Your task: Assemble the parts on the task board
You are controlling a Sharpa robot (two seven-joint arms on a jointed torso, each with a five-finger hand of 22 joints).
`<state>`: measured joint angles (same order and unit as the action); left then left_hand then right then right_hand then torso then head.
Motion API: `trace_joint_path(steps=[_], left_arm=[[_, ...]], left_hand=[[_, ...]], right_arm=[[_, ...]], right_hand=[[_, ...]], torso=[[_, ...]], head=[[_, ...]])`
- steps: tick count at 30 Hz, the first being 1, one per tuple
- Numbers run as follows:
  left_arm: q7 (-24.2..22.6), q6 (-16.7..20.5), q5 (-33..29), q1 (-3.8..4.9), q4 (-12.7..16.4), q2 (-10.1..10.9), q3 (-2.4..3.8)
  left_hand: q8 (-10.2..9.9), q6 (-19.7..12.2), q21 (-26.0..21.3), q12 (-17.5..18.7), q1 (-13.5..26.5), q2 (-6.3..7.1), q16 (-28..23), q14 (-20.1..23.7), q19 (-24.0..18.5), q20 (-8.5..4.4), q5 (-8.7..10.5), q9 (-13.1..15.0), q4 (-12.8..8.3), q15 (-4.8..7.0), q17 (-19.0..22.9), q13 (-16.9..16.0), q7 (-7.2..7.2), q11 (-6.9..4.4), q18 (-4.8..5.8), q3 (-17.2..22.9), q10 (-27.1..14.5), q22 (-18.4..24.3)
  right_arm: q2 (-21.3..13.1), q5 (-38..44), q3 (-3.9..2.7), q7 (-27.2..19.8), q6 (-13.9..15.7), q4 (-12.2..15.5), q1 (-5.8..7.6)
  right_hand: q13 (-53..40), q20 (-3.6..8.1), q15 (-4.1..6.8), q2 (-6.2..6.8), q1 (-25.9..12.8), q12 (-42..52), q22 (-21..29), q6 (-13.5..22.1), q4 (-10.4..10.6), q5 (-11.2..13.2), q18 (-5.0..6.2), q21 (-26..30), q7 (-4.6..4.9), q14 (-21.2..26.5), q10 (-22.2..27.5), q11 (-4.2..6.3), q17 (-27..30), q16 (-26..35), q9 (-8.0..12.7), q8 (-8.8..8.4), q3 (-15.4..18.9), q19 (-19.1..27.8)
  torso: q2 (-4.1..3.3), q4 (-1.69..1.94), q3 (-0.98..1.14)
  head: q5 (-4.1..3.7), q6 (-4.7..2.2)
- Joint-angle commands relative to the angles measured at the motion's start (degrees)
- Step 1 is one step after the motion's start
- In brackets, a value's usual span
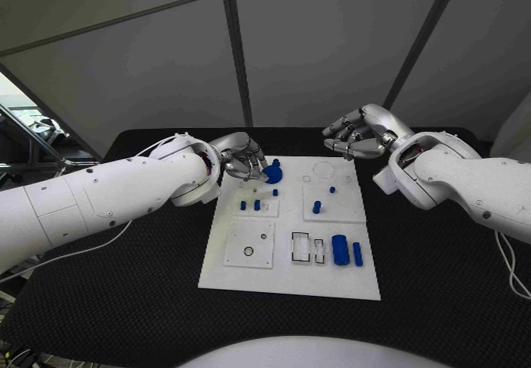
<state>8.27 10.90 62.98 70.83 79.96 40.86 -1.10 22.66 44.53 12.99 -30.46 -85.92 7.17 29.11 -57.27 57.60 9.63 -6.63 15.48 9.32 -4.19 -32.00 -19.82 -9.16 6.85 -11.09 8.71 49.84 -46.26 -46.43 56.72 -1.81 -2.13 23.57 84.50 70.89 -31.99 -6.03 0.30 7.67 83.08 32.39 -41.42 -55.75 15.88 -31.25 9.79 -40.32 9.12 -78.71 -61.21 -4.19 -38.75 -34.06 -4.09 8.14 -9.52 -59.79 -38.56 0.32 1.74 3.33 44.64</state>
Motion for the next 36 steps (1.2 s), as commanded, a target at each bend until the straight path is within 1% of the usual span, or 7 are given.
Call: trace_joint_path(steps=[1, 2, 5, 8, 19, 29, 36], left_arm=[[-6.76, 2.55, 7.68, 0.07, -0.84, -0.91, -0.65], [-6.9, 2.42, 8.95, 0.07, -1.19, -1.3, -0.95], [-7.2, 2.04, 12.68, 0.05, -2.36, -2.51, -1.71], [-7.21, 1.69, 15.53, -0.01, -3.11, -3.34, -2.16], [-6.5, -0.44, 20.74, -0.17, -5.47, -5.87, -2.58], [-6.19, -2.41, 22.15, -0.45, -7.57, -8.0, -2.71], [-5.15, -3.97, 23.42, -0.72, -8.41, -8.96, -2.8]], left_hand=[[-1.46, 1.62, -2.07, 1.8, -0.16, 0.22, -2.51, -0.23, 0.41, 0.59, 0.0, -2.17, -0.05, -0.15, 3.49, 3.29, 0.05, 0.29, 0.61, 0.33, 1.34, 2.73], [-2.42, 2.48, -2.92, 2.62, -0.15, 0.25, -3.33, -0.96, 1.04, 0.66, -0.01, -3.45, -0.19, -0.17, 5.23, 5.1, 0.09, 0.37, 0.59, 0.39, 2.16, 4.13], [-3.39, 3.66, -4.01, 3.69, 0.13, 0.57, -4.07, -0.84, 1.33, 0.82, -0.01, -4.81, -0.4, -0.23, 7.02, 7.18, -0.09, 0.12, 0.68, 0.05, 2.29, 5.75], [-4.05, 4.82, -4.91, 4.31, 0.28, 0.74, -4.32, -0.15, 1.17, 1.02, -0.01, -5.73, -0.58, -0.42, 8.23, 8.58, -0.18, 0.2, 0.72, -0.31, 2.49, 6.92], [-5.73, 7.94, -5.39, 5.27, 0.09, 0.76, -1.93, 0.97, 1.63, 1.22, -0.01, -7.72, -0.95, -0.5, 9.89, 11.38, 0.11, -0.04, 0.73, -0.8, 4.58, 8.08], [-8.4, 10.16, -2.49, 7.59, -0.12, 0.64, 6.65, 2.59, 2.76, 0.51, -0.04, -9.8, -1.44, 0.03, 8.53, 14.37, 0.31, -0.33, 0.88, -1.04, 6.21, 5.36], [-10.29, 11.82, 2.85, 8.92, 0.05, 0.55, 17.52, 4.46, 3.89, -0.37, -0.09, -11.08, -2.05, 0.75, 5.35, 15.88, 0.51, -0.63, 0.97, -0.99, 7.53, -0.36]], right_arm=[[0.12, -0.05, -0.03, -0.52, -0.05, 0.03, 0.11], [0.13, -0.05, -0.03, -0.52, -0.06, 0.04, 0.1], [0.19, -0.05, -0.03, -0.53, -0.07, 0.02, 0.1], [0.27, -0.05, -0.03, -0.54, -0.11, 0.0, 0.1], [0.4, -0.05, -0.03, -0.58, -0.15, 0.01, 0.1], [0.55, -0.05, -0.03, -0.6, -0.17, 0.03, 0.1], [0.64, -0.05, -0.03, -0.6, -0.21, 0.01, 0.1]], right_hand=[[0.07, 0.05, -0.01, 0.17, -0.19, 0.19, 0.06, 0.07, -0.03, -0.37, 0.66, 0.2, -0.08, 0.07, 0.23, 0.2, -0.04, 0.4, -0.09, 0.12, -0.27, -0.04], [0.07, 0.05, -0.01, 0.17, -0.19, 0.19, 0.06, 0.07, -0.03, -0.37, 0.66, 0.2, -0.08, 0.07, 0.23, 0.2, -0.04, 0.4, -0.09, 0.12, -0.27, -0.04], [0.07, 0.05, -0.01, 0.17, -0.19, 0.19, 0.06, 0.07, -0.03, -0.37, 0.66, 0.2, -0.08, 0.07, 0.23, 0.2, -0.04, 0.4, -0.09, 0.12, -0.27, -0.04], [0.07, 0.05, -0.01, 0.17, -0.19, 0.19, 0.06, 0.07, -0.03, -0.37, 0.66, 0.2, -0.08, 0.07, 0.23, 0.2, -0.04, 0.4, -0.09, 0.12, -0.27, -0.04], [0.07, 0.05, -0.01, 0.17, -0.19, 0.19, 0.06, 0.07, -0.03, -0.37, 0.66, 0.2, -0.08, 0.07, 0.23, 0.2, -0.04, 0.4, -0.09, 0.12, -0.27, -0.04], [0.12, 0.06, 0.0, 0.16, -0.14, 0.22, 0.06, 0.09, -0.07, -0.38, 0.67, 0.23, -0.08, 0.06, 0.24, 0.21, -0.05, 0.42, -0.09, 0.15, -0.33, -0.07], [0.12, 0.06, 0.0, 0.16, -0.14, 0.22, 0.06, 0.09, -0.07, -0.38, 0.67, 0.23, -0.08, 0.06, 0.24, 0.21, -0.05, 0.42, -0.09, 0.15, -0.33, -0.07]], torso=[[-0.02, -0.03, 0.0], [-0.03, -0.05, 0.01], [-0.04, -0.02, 0.01], [-0.06, -0.08, 0.0], [-0.03, 0.0, 0.04], [-0.04, 0.02, 0.05], [-0.08, 0.02, 0.01]], head=[[-0.12, -0.14], [-0.12, -0.17], [-0.23, -0.27], [-0.29, -0.37], [-0.57, -0.32], [-0.65, -0.19], [-0.8, 0.03]])
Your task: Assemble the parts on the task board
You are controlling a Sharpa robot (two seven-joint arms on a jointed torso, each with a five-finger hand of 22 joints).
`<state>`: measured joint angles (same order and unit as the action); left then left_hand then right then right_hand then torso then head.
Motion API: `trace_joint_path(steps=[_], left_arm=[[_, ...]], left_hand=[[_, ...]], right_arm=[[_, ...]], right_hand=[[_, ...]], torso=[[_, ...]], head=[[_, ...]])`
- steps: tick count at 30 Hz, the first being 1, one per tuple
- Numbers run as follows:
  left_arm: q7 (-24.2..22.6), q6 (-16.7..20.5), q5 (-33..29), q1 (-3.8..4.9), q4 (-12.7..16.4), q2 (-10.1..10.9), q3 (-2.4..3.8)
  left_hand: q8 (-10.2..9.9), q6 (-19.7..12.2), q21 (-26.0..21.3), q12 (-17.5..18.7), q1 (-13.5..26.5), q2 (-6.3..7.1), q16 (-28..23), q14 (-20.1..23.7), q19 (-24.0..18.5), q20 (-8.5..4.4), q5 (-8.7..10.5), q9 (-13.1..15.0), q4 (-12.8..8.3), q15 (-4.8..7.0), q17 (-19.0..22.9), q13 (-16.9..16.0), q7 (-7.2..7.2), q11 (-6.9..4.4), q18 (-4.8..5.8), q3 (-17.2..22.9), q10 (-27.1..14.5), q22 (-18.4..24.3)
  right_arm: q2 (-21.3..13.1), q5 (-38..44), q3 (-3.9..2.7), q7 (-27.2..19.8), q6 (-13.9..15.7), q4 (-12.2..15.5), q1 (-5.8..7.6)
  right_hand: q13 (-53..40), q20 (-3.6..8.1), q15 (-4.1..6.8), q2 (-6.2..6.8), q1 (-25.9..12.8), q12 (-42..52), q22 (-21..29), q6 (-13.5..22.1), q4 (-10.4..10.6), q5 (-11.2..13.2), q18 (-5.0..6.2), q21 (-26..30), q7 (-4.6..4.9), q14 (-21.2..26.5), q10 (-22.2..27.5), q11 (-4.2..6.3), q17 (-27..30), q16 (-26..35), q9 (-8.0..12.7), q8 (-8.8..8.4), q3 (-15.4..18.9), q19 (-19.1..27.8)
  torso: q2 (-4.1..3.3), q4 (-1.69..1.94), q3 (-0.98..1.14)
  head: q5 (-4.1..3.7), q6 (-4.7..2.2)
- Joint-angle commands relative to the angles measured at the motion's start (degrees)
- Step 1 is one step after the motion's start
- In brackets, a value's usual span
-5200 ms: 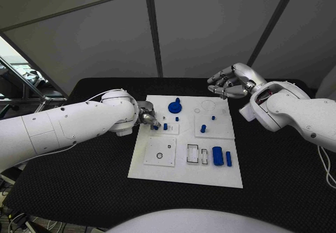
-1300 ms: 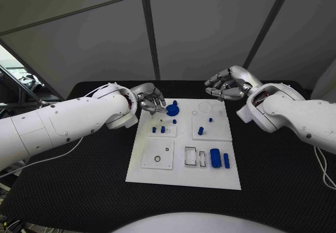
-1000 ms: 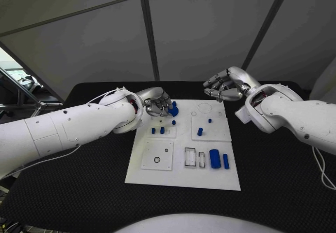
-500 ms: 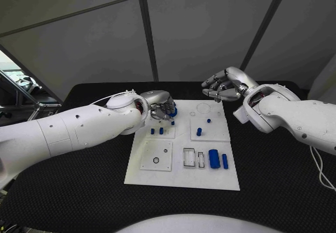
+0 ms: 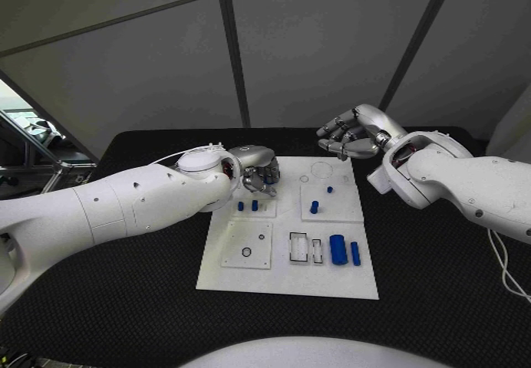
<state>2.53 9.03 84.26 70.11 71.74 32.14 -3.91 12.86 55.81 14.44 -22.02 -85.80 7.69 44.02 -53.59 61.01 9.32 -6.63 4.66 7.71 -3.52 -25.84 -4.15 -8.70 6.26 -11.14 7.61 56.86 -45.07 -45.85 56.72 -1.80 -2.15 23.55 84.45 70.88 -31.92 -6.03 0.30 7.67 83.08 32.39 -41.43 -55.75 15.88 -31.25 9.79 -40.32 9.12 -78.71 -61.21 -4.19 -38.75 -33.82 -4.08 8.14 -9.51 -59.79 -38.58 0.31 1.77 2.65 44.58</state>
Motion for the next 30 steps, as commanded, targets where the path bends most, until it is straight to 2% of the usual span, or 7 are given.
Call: trace_joint_path(steps=[1, 12, 21, 30], left_arm=[[0.68, -2.25, 2.26, -0.03, -0.23, -0.3, 0.0], [1.0, -2.89, 2.75, -0.19, -0.45, -0.93, -0.03], [1.06, -3.03, 2.78, -0.35, -1.41, -1.4, -0.03], [0.68, -3.33, 2.78, -0.62, -2.42, -1.99, -0.03]], left_hand=[[-0.72, 0.7, 2.22, 0.62, -0.02, 0.05, 4.07, 0.93, 0.54, -0.17, -0.09, -0.36, -0.52, 0.13, -1.24, 0.25, 0.09, -0.12, 1.0, 0.13, 0.61, -2.49], [-2.04, 1.45, 7.13, 1.48, -0.04, -0.12, 11.46, 2.46, -0.42, -0.46, -0.13, -0.62, -1.02, 0.48, -2.77, 0.26, 0.21, -0.29, 0.98, 0.89, 0.93, -8.76], [-2.41, 2.49, 10.99, 2.3, -1.74, -0.75, 15.89, 1.94, -0.21, -0.94, -0.22, -0.61, -2.08, 0.95, -3.93, 0.39, 0.22, -0.47, 0.89, 4.57, 2.18, -13.24], [-3.09, 3.36, 15.04, 3.85, -1.11, 0.41, 19.28, 1.78, -1.16, -1.15, -0.21, -0.64, -2.79, 1.13, -4.6, 0.39, 0.17, -0.52, 0.92, 9.49, 3.62, -18.5]], right_arm=[[0.06, -0.05, -0.03, -0.59, -0.2, 0.06, 0.11], [0.28, -0.05, -0.04, -0.67, -0.26, 0.11, 0.11], [0.33, -0.05, -0.04, -0.67, -0.26, 0.11, 0.11], [0.38, -0.05, -0.04, -0.7, -0.26, 0.14, 0.11]], right_hand=[[0.05, 0.06, 0.0, 0.16, -0.14, 0.22, 0.08, 0.09, -0.07, -0.38, 0.67, 0.23, -0.08, 0.06, 0.24, 0.2, -0.04, 0.17, -0.09, 0.15, -0.34, -0.07], [0.09, 0.06, 0.0, 0.13, -0.13, 0.24, 0.08, 0.1, -0.08, -0.39, 0.67, 0.24, -0.08, 0.04, 0.24, 0.2, -0.05, 0.18, -0.09, 0.18, -0.39, -0.09], [0.09, 0.06, 0.0, 0.13, -0.13, 0.24, 0.08, 0.1, -0.08, -0.39, 0.67, 0.24, -0.08, 0.04, 0.24, 0.2, -0.05, 0.18, -0.09, 0.18, -0.39, -0.09], [0.09, 0.06, 0.0, 0.13, -0.13, 0.24, 0.08, 0.1, -0.08, -0.39, 0.67, 0.24, -0.08, 0.04, 0.24, 0.2, -0.05, 0.18, -0.09, 0.18, -0.39, -0.09]], torso=[[-0.08, 0.03, -0.02], [0.02, 0.05, -0.03], [0.03, 0.05, 0.0], [0.01, 0.04, -0.03]], head=[[-0.11, 0.1], [-0.14, 0.64], [-0.18, 0.78], [-0.27, 0.84]])
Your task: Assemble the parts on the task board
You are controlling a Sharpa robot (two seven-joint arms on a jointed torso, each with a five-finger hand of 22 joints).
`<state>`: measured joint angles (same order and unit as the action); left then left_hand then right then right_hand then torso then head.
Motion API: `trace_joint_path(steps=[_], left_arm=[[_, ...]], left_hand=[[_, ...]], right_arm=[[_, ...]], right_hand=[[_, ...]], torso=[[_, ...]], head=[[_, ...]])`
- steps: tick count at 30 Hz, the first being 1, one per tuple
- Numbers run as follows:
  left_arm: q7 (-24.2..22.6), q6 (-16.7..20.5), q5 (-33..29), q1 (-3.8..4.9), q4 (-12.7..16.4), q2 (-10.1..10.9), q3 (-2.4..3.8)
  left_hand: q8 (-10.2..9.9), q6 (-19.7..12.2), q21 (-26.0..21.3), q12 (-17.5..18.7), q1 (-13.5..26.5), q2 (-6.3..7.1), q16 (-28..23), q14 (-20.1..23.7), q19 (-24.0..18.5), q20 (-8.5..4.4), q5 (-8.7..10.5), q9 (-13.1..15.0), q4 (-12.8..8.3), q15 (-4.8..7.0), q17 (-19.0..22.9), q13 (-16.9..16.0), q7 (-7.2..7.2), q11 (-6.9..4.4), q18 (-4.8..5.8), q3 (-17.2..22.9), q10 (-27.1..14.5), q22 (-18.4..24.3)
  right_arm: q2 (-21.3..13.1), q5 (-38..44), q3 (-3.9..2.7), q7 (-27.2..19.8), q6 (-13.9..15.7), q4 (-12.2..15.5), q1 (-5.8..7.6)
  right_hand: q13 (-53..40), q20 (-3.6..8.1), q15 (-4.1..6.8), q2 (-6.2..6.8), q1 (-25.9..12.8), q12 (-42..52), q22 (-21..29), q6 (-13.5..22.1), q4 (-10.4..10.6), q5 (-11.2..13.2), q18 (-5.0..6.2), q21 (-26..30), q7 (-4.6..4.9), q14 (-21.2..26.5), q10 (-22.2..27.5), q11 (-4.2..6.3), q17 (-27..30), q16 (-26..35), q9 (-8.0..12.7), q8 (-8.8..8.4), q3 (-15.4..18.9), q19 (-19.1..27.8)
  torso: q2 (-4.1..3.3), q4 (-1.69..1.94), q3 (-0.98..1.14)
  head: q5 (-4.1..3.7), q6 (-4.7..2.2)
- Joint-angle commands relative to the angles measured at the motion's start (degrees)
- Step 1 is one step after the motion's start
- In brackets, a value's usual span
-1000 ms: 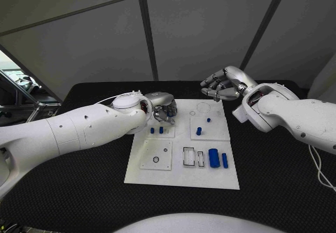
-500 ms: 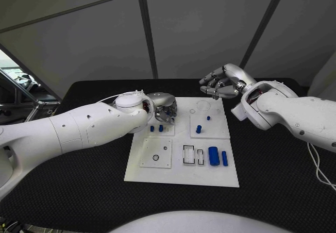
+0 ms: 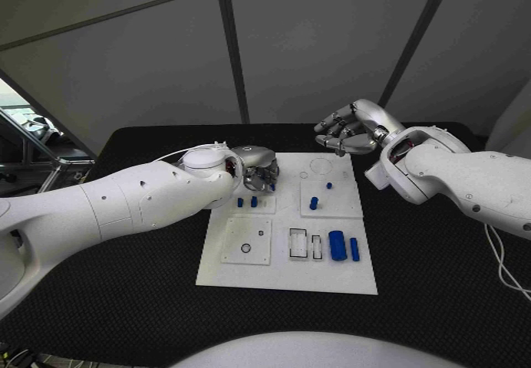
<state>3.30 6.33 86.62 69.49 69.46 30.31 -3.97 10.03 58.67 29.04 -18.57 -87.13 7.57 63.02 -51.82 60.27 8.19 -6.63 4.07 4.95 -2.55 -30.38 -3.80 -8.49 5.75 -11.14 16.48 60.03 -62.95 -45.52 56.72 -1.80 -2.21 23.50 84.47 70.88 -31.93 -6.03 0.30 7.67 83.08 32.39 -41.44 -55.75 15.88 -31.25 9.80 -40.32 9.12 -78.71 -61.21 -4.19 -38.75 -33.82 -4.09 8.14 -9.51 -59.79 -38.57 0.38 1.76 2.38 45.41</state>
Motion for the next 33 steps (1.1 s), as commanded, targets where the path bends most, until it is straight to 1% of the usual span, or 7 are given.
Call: trace_joint_path(steps=[1, 7, 19, 26, 29, 31, 33], left_arm=[[-0.16, -0.67, 0.42, -0.04, -0.2, -0.23, 0.03], [-0.48, -0.81, 0.42, -0.29, -0.49, -0.53, 0.03], [-0.82, -1.1, 0.41, -0.56, -0.41, -0.66, 0.03], [-0.94, -1.35, 0.41, -0.63, -0.34, -0.68, 0.04], [-1.1, -1.07, 0.4, -0.64, -0.28, -0.65, 0.04], [-1.23, -0.76, 0.39, -0.65, -0.24, -0.61, 0.04], [-1.37, -0.27, 0.38, -0.66, -0.18, -0.53, 0.04]], left_hand=[[-0.3, 0.58, 0.68, 0.5, 0.36, 0.6, 0.47, -0.01, -0.52, -0.02, -0.2, -0.05, -0.06, 0.16, -0.07, 0.03, -0.06, 0.0, 0.91, 0.97, 0.57, -0.97], [-0.62, 0.85, 2.11, 1.13, 1.25, 1.27, 1.69, -0.26, -0.94, 0.0, -0.15, -0.04, -0.38, 0.2, -0.16, -0.01, -0.05, -0.04, 0.87, 2.84, 1.09, -3.02], [-1.09, 0.55, 2.99, 1.73, 2.15, 1.9, 2.63, -0.64, -1.02, 0.06, -0.12, -0.1, -0.49, 0.16, -0.22, 0.0, -0.12, 0.04, 0.85, 3.7, 0.97, -4.27], [-1.11, 1.17, 3.7, 2.06, 1.92, 1.52, 3.15, -0.9, -1.14, 0.03, -0.18, 0.02, -1.05, 0.34, -0.1, -0.06, 0.03, -0.11, 0.81, 5.31, 1.59, -5.37], [-0.81, 2.28, 4.21, 2.1, 1.84, 1.08, 3.36, -1.2, -1.17, -0.12, -0.15, 0.23, -1.44, 0.55, 0.02, -0.16, 0.17, -0.34, 0.74, 6.44, 2.71, -6.13], [-0.71, 3.16, 4.81, 2.34, 1.82, 0.77, 3.58, -1.79, -1.05, -0.3, -0.14, 0.39, -1.92, 0.75, 0.1, -0.2, 0.26, -0.52, 0.73, 7.44, 3.73, -6.93], [-0.65, 3.96, 5.31, 2.62, 1.96, 0.51, 3.69, -2.25, -0.95, -0.48, -0.12, 0.54, -2.35, 0.93, 0.16, -0.25, 0.34, -0.68, 0.72, 8.21, 4.64, -7.64]], right_arm=[[0.07, -0.05, -0.04, -0.64, -0.22, 0.12, 0.11], [0.08, -0.05, -0.04, -0.65, -0.23, 0.12, 0.11], [0.07, -0.05, -0.04, -0.66, -0.24, 0.11, 0.11], [0.0, -0.05, -0.04, -0.66, -0.24, 0.17, 0.11], [-0.03, -0.05, -0.04, -0.65, -0.23, 0.19, 0.11], [-0.03, -0.05, -0.04, -0.65, -0.24, 0.19, 0.11], [-0.04, -0.05, -0.04, -0.66, -0.24, 0.2, 0.11]], right_hand=[[0.1, 0.06, 0.0, 0.13, -0.13, 0.24, 0.09, 0.1, -0.08, -0.39, 0.67, 0.25, -0.08, 0.04, 0.24, 0.2, -0.05, 0.18, -0.09, 0.18, -0.39, -0.09], [0.1, 0.06, 0.0, 0.13, -0.13, 0.24, 0.09, 0.1, -0.08, -0.39, 0.67, 0.25, -0.08, 0.04, 0.24, 0.2, -0.05, 0.18, -0.09, 0.18, -0.39, -0.09], [0.18, 0.07, 0.01, 0.1, -0.09, 0.28, 0.1, 0.12, -0.12, -0.4, 0.67, 0.28, -0.09, 0.0, 0.25, 0.21, -0.06, 0.2, -0.09, 0.24, -0.49, -0.14], [0.18, 0.07, 0.01, 0.1, -0.09, 0.29, 0.1, 0.12, -0.12, -0.41, 0.67, 0.28, -0.09, 0.0, 0.25, 0.21, -0.06, 0.2, -0.09, 0.24, -0.5, -0.14], [0.21, 0.07, 0.02, 0.09, -0.05, 0.3, 0.1, 0.12, -0.15, -0.43, 0.67, 0.29, -0.09, -0.02, 0.26, 0.22, -0.07, 0.21, -0.1, 0.26, -0.54, -0.16], [0.21, 0.07, 0.02, 0.09, -0.05, 0.3, 0.1, 0.12, -0.15, -0.43, 0.67, 0.29, -0.09, -0.02, 0.26, 0.22, -0.07, 0.21, -0.1, 0.26, -0.54, -0.16], [0.21, 0.07, 0.02, 0.09, -0.05, 0.3, 0.1, 0.12, -0.15, -0.43, 0.67, 0.29, -0.09, -0.02, 0.26, 0.22, -0.07, 0.21, -0.1, 0.26, -0.54, -0.16]], torso=[[0.0, -0.01, -0.02], [0.02, -0.02, 0.0], [0.05, 0.0, 0.02], [0.02, -0.04, 0.02], [0.0, 0.02, 0.01], [0.04, 0.01, 0.02], [0.05, 0.01, 0.0]], head=[[-0.02, 0.04], [-0.03, 0.14], [-0.15, 0.15], [-0.25, 0.21], [-0.3, 0.13], [-0.3, 0.25], [-0.33, 0.18]])
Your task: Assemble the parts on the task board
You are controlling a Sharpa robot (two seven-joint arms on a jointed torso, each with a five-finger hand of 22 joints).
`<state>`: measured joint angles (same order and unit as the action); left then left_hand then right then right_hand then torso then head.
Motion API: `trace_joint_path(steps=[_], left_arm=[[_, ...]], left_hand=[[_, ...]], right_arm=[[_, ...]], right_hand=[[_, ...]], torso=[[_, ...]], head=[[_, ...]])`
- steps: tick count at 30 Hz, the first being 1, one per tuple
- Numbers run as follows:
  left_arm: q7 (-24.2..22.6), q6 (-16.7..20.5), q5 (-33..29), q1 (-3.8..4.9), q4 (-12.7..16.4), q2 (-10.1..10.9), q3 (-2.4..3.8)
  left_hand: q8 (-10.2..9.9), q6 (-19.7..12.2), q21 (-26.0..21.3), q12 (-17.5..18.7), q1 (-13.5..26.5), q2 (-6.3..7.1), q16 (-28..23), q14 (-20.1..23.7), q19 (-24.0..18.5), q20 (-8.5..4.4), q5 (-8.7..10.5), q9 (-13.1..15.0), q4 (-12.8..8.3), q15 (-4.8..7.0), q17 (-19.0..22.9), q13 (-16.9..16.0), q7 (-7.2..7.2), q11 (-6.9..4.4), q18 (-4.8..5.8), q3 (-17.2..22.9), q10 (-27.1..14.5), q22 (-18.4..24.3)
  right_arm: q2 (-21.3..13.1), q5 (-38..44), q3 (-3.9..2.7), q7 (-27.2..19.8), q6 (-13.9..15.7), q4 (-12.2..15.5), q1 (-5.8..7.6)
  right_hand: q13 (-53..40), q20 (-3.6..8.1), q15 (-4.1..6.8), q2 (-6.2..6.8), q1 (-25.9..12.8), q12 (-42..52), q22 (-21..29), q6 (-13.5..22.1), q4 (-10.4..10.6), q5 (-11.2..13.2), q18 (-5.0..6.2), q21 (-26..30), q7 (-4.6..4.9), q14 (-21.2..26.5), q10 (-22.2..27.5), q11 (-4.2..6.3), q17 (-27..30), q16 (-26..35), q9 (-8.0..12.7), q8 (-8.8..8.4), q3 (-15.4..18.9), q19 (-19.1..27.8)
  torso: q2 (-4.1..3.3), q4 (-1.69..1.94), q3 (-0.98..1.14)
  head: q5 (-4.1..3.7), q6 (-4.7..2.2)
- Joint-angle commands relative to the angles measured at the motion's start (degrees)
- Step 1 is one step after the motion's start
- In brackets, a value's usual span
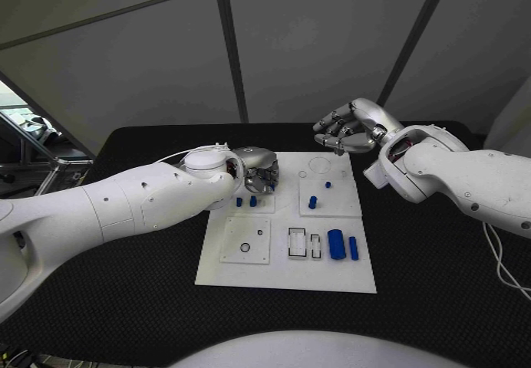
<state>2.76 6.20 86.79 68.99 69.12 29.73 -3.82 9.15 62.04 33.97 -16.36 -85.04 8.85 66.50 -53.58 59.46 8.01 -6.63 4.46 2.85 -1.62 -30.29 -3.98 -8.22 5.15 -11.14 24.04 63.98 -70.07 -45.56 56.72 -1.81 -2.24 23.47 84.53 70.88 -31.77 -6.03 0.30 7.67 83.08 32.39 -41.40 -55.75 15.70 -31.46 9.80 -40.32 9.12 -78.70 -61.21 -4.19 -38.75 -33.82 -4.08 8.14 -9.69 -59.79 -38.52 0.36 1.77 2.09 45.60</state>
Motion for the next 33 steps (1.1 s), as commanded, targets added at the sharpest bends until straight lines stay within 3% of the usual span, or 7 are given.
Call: trace_joint_path(steps=[1, 15, 19, 23, 27, 33], left_arm=[[-0.88, 0.09, 0.17, -0.16, 0.17, 0.1, -0.1], [-1.15, 3.33, -1.27, -0.17, 2.14, 1.97, 0.16], [-1.28, 4.13, -1.54, -0.16, 3.29, 2.86, 1.5], [-1.74, 4.96, -1.71, -0.15, 5.38, 4.61, 3.36], [-1.86, 5.32, -1.79, -0.13, 7.17, 6.49, 4.65], [-1.7, 5.39, -2.29, -0.11, 8.91, 9.27, 5.28]], left_hand=[[0.25, 0.83, 0.53, 0.52, -0.04, -0.88, 0.24, -0.63, -0.11, -0.35, -0.12, 0.2, -0.33, 0.04, 0.08, -0.09, 0.02, -0.17, 0.7, 0.85, 0.97, -0.73], [-0.06, 1.62, 1.39, 1.51, 0.54, -1.04, 0.36, -1.64, 0.15, -0.62, -0.07, 0.35, -1.08, 0.22, -0.01, -0.12, -0.09, -0.21, 0.71, 1.99, 1.99, -1.96], [-0.15, 1.59, 1.43, 1.66, 0.67, -0.91, 0.24, -1.55, 0.14, -0.62, -0.06, 0.34, -1.14, 0.2, 0.18, -0.11, -0.12, -0.18, 0.72, 2.05, 2.0, -2.07], [-0.18, 1.63, 1.45, 1.72, 0.75, -0.85, 0.16, -1.54, 0.12, -0.62, -0.07, 0.34, -1.18, 0.19, 0.21, -0.12, -0.14, -0.18, 0.72, 2.1, 2.06, -2.13], [-0.2, 1.69, 1.47, 1.78, 0.81, -0.78, 0.08, -1.53, 0.11, -0.62, -0.07, 0.36, -1.24, 0.19, 0.25, -0.13, -0.15, -0.18, 0.72, 2.15, 2.14, -2.18], [-0.29, 1.85, 1.49, 2.0, 1.24, -0.53, -0.17, -1.6, 0.08, -0.62, -0.04, 0.39, -1.27, 0.18, 0.38, -0.16, -0.13, -0.19, 0.73, 2.24, 2.4, -2.36]], right_arm=[[-0.01, -0.05, -0.03, -0.62, -0.2, 0.13, 0.11], [-0.06, -0.05, -0.03, -0.73, -0.2, 0.0, 0.1], [-0.08, -0.05, -0.03, -0.75, -0.2, -0.09, 0.09], [-0.08, -0.05, -0.03, -0.77, -0.19, -0.26, 0.09], [-0.08, -0.05, -0.03, -0.77, -0.23, -0.39, 0.08], [-0.07, -0.05, -0.03, -0.77, -0.26, -0.52, 0.06]], right_hand=[[0.05, 0.07, 0.02, 0.09, -0.05, 0.3, 0.06, 0.12, 0.03, -0.23, 0.67, 0.3, -0.09, -0.02, 0.26, 0.22, -0.07, 0.21, -0.1, 0.26, -0.36, -0.16], [0.05, 0.07, 0.02, 0.09, -0.05, 0.3, 0.06, 0.12, 0.03, -0.23, 0.67, 0.3, -0.09, -0.02, 0.26, 0.22, -0.07, 0.21, -0.1, 0.26, -0.36, -0.16], [0.05, 0.07, 0.02, 0.09, -0.05, 0.3, 0.06, 0.12, 0.03, -0.23, 0.67, 0.3, -0.09, -0.02, 0.26, 0.22, -0.07, 0.21, -0.1, 0.26, -0.36, -0.16], [0.05, 0.07, 0.02, 0.09, -0.05, 0.3, 0.06, 0.12, 0.03, -0.23, 0.67, 0.3, -0.09, -0.02, 0.26, 0.22, -0.07, 0.21, -0.1, 0.26, -0.36, -0.16], [0.05, 0.07, 0.02, 0.09, -0.05, 0.3, 0.06, 0.12, 0.03, -0.23, 0.67, 0.3, -0.09, -0.02, 0.26, 0.22, -0.07, 0.21, -0.1, 0.26, -0.36, -0.16], [0.05, 0.07, 0.02, 0.09, -0.05, 0.3, 0.06, 0.12, 0.03, -0.23, 0.67, 0.3, -0.09, -0.02, 0.26, 0.22, -0.07, 0.21, -0.1, 0.26, -0.36, -0.16]], torso=[[0.01, 0.02, -0.01], [0.12, 0.1, -0.05], [0.1, 0.06, -0.06], [0.08, 0.08, -0.06], [0.15, 0.21, -0.09], [0.1, 0.1, -0.02]], head=[[-0.05, -0.01], [-0.28, -0.25], [-0.11, -0.54], [0.02, -0.85], [-0.02, -0.94], [0.21, -0.96]])
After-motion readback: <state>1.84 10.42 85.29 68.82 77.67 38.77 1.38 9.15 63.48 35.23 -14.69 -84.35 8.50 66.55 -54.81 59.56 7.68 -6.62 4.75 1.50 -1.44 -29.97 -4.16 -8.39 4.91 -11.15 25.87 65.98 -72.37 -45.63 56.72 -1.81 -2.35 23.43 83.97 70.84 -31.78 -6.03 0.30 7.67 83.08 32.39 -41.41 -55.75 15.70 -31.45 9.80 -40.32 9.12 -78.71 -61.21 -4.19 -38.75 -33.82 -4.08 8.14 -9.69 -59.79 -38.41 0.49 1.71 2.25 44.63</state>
